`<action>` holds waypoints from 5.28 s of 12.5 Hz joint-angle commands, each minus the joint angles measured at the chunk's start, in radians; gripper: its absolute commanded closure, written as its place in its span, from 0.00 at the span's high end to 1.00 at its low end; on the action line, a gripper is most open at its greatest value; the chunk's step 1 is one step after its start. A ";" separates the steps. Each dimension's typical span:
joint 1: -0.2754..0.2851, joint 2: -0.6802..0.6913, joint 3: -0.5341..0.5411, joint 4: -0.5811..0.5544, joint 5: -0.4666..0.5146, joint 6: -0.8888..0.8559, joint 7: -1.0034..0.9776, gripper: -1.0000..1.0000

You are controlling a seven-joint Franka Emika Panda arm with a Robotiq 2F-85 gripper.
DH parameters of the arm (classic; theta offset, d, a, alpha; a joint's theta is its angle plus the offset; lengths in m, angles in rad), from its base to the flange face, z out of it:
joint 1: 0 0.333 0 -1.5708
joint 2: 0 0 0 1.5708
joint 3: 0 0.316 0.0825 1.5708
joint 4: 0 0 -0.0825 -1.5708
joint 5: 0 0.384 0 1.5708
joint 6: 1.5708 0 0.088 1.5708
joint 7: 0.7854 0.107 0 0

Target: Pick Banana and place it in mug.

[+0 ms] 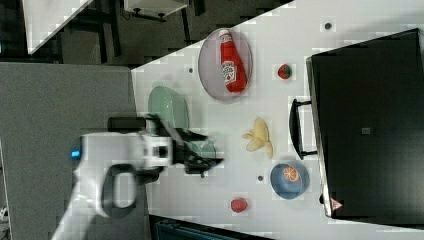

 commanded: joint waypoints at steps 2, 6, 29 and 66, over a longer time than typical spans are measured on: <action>0.003 0.053 -0.018 -0.081 0.005 0.205 -0.061 1.00; 0.003 0.203 -0.020 -0.127 0.005 0.398 -0.061 1.00; -0.005 0.201 -0.002 -0.094 0.012 0.472 -0.035 0.34; 0.055 0.266 0.478 0.016 0.053 0.360 0.665 0.92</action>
